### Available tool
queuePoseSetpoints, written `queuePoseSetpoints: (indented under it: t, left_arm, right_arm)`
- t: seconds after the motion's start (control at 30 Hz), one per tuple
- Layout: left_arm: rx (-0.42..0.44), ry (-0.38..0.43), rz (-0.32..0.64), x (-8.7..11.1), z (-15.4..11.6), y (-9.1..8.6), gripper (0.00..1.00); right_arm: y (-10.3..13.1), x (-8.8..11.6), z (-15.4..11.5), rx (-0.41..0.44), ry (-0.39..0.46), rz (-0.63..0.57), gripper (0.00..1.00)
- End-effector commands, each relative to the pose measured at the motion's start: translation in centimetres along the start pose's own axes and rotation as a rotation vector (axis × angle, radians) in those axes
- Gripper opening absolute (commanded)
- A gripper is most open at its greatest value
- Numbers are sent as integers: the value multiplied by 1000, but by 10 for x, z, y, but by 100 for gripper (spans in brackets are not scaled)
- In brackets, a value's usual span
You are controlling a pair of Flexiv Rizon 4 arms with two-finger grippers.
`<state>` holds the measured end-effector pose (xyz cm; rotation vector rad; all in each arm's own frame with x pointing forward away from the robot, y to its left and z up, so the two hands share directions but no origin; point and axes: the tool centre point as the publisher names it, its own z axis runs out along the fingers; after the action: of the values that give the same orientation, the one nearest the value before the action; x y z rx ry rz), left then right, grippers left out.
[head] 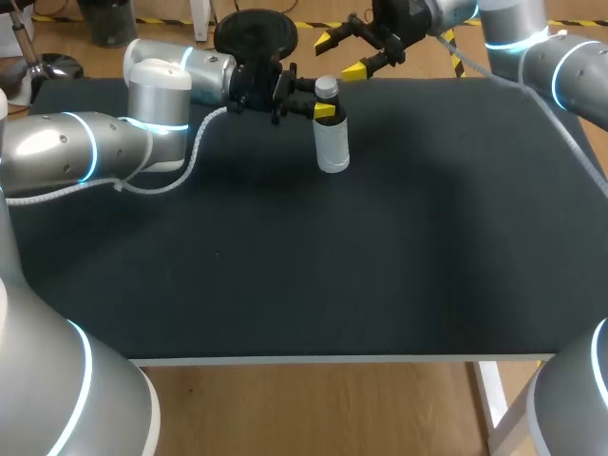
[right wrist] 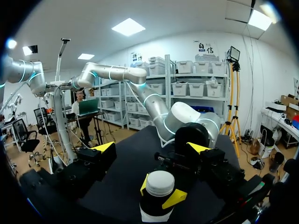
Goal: Unscrew the bottle cap
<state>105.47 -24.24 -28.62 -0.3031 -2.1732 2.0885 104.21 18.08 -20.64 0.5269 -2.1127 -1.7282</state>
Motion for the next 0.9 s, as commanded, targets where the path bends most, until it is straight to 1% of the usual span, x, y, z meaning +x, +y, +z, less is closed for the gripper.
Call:
queuePoseSetpoints:
  t: [0.03, 0.1, 0.2, 0.27, 0.3, 0.37, 0.4, 0.47, 0.53, 0.63, 0.7, 0.83, 0.9]
  left_arm:
    - [4, 7, 0, -4, 1, 2, 0]
    - [4, 7, 0, -4, 1, 2, 0]
    - [4, 7, 0, -4, 1, 2, 0]
    - [4, 7, 0, -4, 1, 2, 0]
    - [4, 7, 0, -4, 1, 2, 0]
    - [4, 7, 0, -4, 1, 2, 0]
    - [4, 7, 0, -4, 1, 2, 0]
    - [4, 7, 0, -4, 1, 2, 0]
    - [4, 7, 0, -4, 1, 2, 0]
    - [4, 7, 0, -4, 1, 2, 0]
    - [4, 7, 0, -4, 1, 2, 0]
    - [4, 7, 0, -4, 1, 2, 0]
    - [4, 7, 0, -4, 1, 2, 0]
  right_arm:
    - [7, 14, 14, 346, -928, 88, 100]
    - [6, 12, 13, 379, -984, 92, 100]
    - [6, 11, 10, 403, -1029, 96, 100]
    - [6, 10, 8, 397, -1038, 103, 100]
    - [6, 10, 6, 416, -1057, 100, 100]
    - [6, 9, 4, 418, -1061, 105, 100]
    - [6, 9, 3, 445, -1075, 102, 100]
    - [6, 8, 2, 450, -1075, 104, 100]
    - [6, 8, -1, 489, -1101, 110, 100]
    - [6, 8, -5, 516, -1130, 116, 100]
    - [6, 8, -7, 530, -1137, 121, 100]
    - [6, 7, -9, 585, -1160, 122, 100]
    - [6, 7, -10, 586, -1160, 124, 100]
